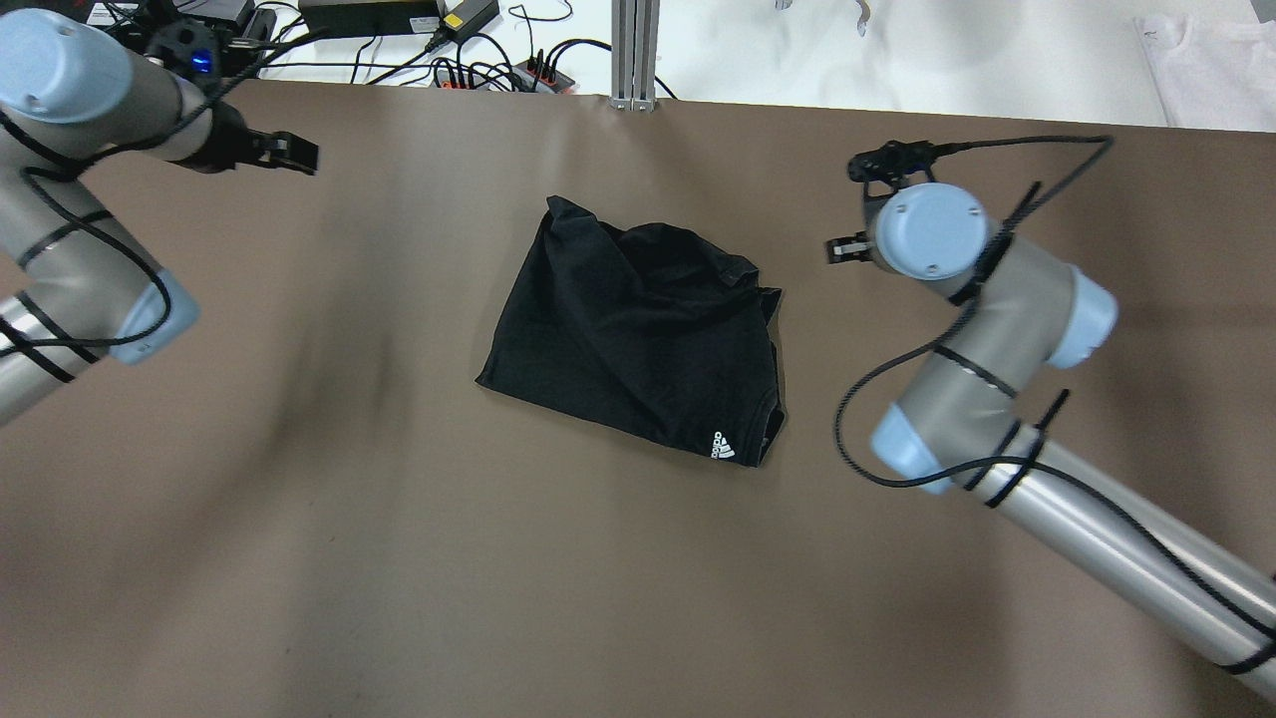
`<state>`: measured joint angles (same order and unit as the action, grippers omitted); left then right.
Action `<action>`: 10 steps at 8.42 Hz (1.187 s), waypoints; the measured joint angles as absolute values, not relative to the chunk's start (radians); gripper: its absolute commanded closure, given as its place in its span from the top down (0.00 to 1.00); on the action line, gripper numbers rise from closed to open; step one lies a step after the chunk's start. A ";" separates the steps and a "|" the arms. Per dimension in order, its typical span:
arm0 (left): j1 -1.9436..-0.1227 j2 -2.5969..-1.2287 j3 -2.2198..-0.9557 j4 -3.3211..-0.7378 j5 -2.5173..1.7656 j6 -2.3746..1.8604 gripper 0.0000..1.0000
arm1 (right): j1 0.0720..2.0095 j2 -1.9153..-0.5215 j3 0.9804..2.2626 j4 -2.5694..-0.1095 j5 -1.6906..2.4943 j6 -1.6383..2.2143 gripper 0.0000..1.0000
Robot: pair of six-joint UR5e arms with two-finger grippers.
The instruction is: Fold clothes
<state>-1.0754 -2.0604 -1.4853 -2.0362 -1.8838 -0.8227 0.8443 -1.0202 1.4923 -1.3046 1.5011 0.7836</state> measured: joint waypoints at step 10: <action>-1.629 -1.708 -1.513 -2.005 -1.745 -0.039 1.00 | 1.494 -1.635 1.759 -1.194 1.544 -0.095 0.95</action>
<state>-1.6287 -1.7076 -1.5134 -2.0045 -1.7447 -0.0386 1.4941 -1.6348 1.7595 -1.1938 1.5441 -0.0947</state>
